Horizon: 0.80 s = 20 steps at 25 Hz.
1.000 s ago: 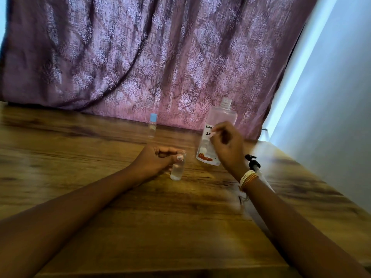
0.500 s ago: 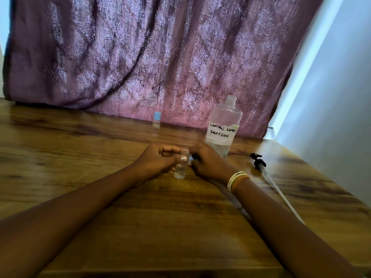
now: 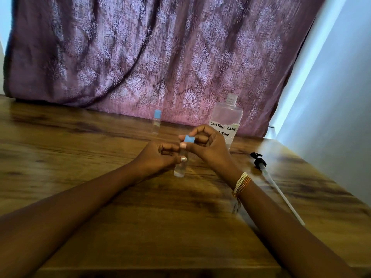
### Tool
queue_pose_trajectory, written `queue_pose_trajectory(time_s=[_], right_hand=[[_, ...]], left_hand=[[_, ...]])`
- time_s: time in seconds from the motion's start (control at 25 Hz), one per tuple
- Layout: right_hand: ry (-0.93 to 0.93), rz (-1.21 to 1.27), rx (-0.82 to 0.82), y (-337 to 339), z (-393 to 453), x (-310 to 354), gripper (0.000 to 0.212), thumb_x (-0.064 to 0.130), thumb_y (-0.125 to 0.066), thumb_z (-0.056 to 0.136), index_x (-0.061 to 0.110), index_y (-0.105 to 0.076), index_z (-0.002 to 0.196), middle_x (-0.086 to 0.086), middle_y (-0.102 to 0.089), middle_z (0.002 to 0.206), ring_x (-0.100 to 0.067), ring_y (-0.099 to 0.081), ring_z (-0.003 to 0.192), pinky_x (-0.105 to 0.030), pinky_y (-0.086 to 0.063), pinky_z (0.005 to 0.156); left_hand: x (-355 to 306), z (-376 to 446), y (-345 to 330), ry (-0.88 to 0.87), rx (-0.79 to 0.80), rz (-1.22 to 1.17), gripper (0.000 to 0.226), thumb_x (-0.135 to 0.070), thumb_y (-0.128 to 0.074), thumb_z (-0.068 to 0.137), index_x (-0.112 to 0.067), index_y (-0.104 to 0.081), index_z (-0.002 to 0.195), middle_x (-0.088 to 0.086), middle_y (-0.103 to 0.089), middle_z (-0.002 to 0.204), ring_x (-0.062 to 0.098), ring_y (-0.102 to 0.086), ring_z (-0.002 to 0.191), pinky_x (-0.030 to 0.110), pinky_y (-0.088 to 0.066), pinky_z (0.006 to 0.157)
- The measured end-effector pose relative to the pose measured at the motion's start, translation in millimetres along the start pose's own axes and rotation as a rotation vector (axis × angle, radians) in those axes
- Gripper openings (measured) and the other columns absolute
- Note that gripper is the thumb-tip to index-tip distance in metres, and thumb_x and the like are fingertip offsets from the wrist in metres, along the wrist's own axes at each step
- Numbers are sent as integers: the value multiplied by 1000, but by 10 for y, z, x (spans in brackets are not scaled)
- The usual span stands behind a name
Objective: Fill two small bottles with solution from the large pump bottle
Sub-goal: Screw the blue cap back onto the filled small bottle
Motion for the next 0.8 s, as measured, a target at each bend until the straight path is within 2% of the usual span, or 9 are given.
queue_pose_trajectory(time_s=[0.08, 0.16, 0.32, 0.4, 0.48, 0.56, 0.64, 0.72, 0.8], right_hand=[[-8, -39, 106, -33, -7, -28, 28, -2, -73, 80, 0, -63, 106, -19, -73, 107, -22, -71, 101, -35, -58, 90], [6, -99, 184, -40, -6, -29, 31, 0, -73, 81, 0, -66, 112, -16, -73, 110, -19, -70, 105, -34, -56, 92], [-14, -313, -8, -4, -22, -19, 27, 20, -87, 69, 7, -73, 89, -6, -77, 87, -13, -74, 81, -28, -60, 72], [-6, -394, -41, -26, -33, -10, 35, 29, -87, 67, 10, -70, 91, -4, -75, 89, -14, -72, 83, -31, -60, 75], [12, -318, 108, -76, -33, 27, 48, 17, -83, 75, 11, -64, 118, -5, -69, 116, -13, -65, 108, -27, -54, 94], [51, -222, 228, -52, -18, 75, 46, -4, -71, 82, 3, -59, 126, -12, -65, 126, -18, -61, 120, -29, -50, 103], [79, -252, 204, 13, 1, 119, 31, -7, -68, 83, 1, -69, 112, -13, -71, 113, -16, -68, 107, -28, -55, 94], [66, -356, 89, 32, 1, 123, 21, 7, -79, 77, 4, -74, 98, -11, -76, 94, -14, -72, 83, -23, -58, 76], [70, -494, -13, 1, -20, 99, 29, 25, -87, 70, 8, -70, 87, -10, -72, 76, -17, -65, 63, -23, -53, 60]], left_hand=[[-8, -8, -23, -7, 19, -15, 19, -3, -73, 80, -13, -74, 97, -6, -73, 62, -4, -60, 48, 9, -44, 46], [8, -1, -19, 6, 20, 8, 17, -6, -73, 81, -10, -74, 97, -7, -71, 58, -5, -53, 41, 9, -38, 41], [33, -1, 7, 32, 3, 37, 12, -10, -74, 80, -11, -76, 92, -5, -70, 56, -1, -46, 39, 13, -33, 40], [34, -2, 8, 32, -2, 37, 9, -8, -73, 81, -13, -76, 87, -5, -66, 53, 2, -43, 40, 16, -30, 43], [33, 0, 7, 47, -12, 31, 8, -9, -72, 81, -11, -77, 87, 4, -64, 57, 9, -40, 44, 21, -26, 48], [33, 1, 7, 61, -9, 27, 11, -11, -73, 80, -9, -77, 90, 4, -69, 62, 7, -44, 44, 19, -29, 46], [27, 5, -6, 57, 4, 40, 14, -12, -75, 80, -9, -76, 93, -1, -73, 63, 0, -49, 41, 14, -34, 41], [25, 7, 2, 47, -11, 64, 14, -13, -77, 78, -12, -76, 92, -4, -73, 61, -2, -51, 41, 14, -37, 42], [33, 8, 15, 41, -17, 80, 12, -10, -76, 79, -14, -76, 90, -5, -71, 60, 0, -52, 44, 16, -38, 46]])
Point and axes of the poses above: each hand's wrist, its own z-axis towards the middle knuckle, its own y-axis out of the back of the hand, x = y × z, the point moved 5 cm from there along z, towards the middle knuckle
